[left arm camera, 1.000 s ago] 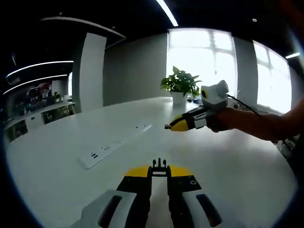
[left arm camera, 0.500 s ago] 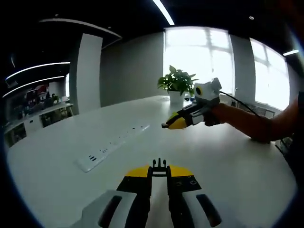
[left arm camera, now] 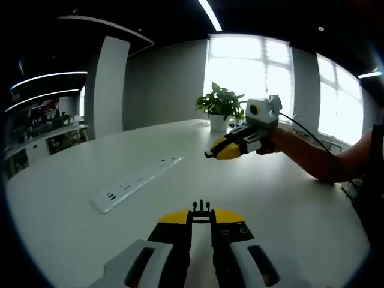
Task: Snap the two parts of the plastic buckle together until the buckle closes and remains connected.
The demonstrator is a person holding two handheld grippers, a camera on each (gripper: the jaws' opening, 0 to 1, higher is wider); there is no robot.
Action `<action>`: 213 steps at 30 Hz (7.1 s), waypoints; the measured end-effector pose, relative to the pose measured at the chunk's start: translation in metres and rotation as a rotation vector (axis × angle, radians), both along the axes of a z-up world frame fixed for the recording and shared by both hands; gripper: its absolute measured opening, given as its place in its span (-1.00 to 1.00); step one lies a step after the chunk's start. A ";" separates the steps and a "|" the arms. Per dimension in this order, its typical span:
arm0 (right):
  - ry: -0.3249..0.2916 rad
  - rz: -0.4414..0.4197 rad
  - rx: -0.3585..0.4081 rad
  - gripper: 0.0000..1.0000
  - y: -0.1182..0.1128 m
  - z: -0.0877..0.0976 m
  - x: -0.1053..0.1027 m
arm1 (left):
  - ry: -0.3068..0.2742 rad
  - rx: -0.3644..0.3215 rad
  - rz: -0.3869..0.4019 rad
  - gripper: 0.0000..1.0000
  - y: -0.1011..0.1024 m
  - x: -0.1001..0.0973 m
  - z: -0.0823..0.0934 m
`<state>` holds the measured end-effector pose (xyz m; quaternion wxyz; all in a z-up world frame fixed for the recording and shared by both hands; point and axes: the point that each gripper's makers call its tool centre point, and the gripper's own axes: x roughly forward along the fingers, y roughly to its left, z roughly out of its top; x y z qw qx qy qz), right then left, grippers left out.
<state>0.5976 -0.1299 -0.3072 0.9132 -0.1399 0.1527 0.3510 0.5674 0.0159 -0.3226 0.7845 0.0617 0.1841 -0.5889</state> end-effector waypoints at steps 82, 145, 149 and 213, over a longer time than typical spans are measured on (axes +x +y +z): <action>0.026 0.148 -0.003 -0.81 0.023 -0.018 -0.124 | -0.023 0.102 -0.016 -0.82 0.005 -0.099 -0.024; 0.082 0.407 0.001 -0.80 0.061 -0.042 -0.223 | -0.028 0.126 -0.223 -0.81 -0.001 -0.196 -0.039; 0.091 0.451 0.005 -0.80 0.065 -0.043 -0.232 | -0.036 0.125 -0.249 -0.81 -0.002 -0.203 -0.040; 0.137 0.663 -0.044 -0.80 0.083 -0.063 -0.271 | -0.033 0.097 -0.392 -0.80 -0.013 -0.230 -0.051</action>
